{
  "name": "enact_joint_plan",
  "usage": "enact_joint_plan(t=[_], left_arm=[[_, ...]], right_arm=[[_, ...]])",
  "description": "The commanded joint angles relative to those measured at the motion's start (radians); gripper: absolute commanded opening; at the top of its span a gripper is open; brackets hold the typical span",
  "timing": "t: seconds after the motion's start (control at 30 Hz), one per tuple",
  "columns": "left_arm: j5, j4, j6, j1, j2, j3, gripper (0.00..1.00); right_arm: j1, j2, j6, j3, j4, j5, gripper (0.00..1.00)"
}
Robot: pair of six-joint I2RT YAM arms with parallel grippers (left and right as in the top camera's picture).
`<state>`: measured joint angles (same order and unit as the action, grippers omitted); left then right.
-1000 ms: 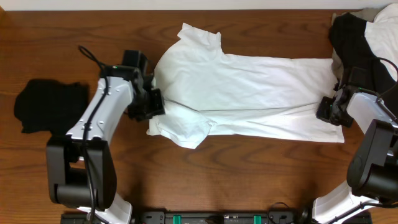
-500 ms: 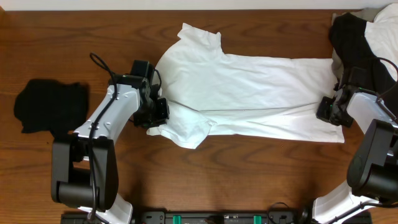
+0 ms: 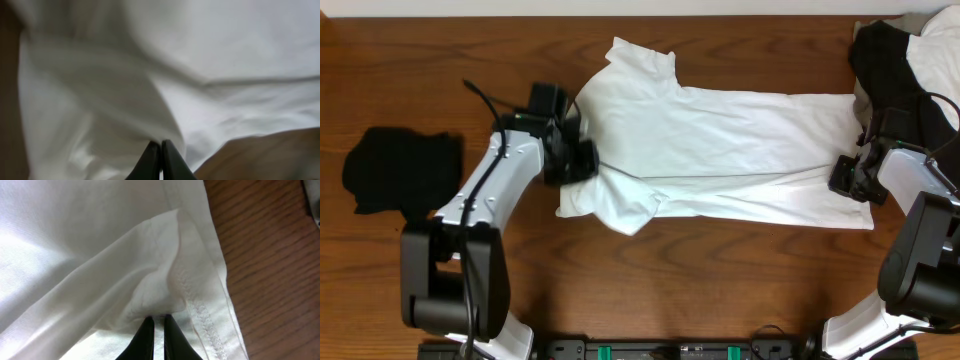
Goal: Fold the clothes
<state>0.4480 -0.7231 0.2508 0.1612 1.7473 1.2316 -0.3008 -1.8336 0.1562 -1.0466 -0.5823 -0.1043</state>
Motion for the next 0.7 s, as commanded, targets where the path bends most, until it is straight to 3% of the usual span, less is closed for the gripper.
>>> enact_joint_plan(t=[0.0,0.2,0.67], left_arm=[[0.043,0.078,-0.004,-0.003,-0.081,0.122,0.06],[-0.097,0.164,0.047,-0.003,-0.102,0.169,0.06],[-0.111,0.095,0.046,-0.003,-0.056,0.164,0.06]], right_arm=[[0.0,-0.002,0.007,0.02,-0.008,0.0,0.08],[0.0,-0.002,0.007,0.02,-0.007,0.0,0.07],[0.0,-0.002,0.007,0.02,-0.005,0.0,0.07]])
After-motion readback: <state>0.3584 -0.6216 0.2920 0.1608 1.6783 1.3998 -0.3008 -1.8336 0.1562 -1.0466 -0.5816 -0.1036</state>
